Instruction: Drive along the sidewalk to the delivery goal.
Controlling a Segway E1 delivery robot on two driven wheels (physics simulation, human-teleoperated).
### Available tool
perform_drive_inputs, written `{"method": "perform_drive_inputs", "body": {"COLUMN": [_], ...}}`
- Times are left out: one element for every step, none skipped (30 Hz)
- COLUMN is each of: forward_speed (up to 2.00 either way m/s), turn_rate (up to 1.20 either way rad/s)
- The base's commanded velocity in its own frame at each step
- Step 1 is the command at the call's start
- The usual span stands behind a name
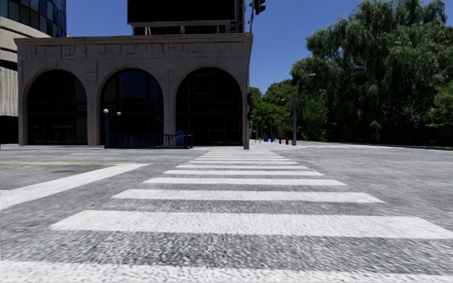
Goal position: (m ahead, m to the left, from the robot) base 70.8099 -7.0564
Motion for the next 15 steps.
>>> {"method": "perform_drive_inputs", "body": {"forward_speed": [2.00, 2.00, 2.00, 2.00, 2.00, 2.00, 2.00, 2.00, 2.00, 2.00, 2.00, 2.00, 2.00, 2.00, 2.00], "turn_rate": [0.00, 0.00, 0.00, 0.00, 0.00, 0.00, 0.00, 0.00, 0.00, 0.00, 0.00, 0.00, 0.00, 0.00, 0.00]}}
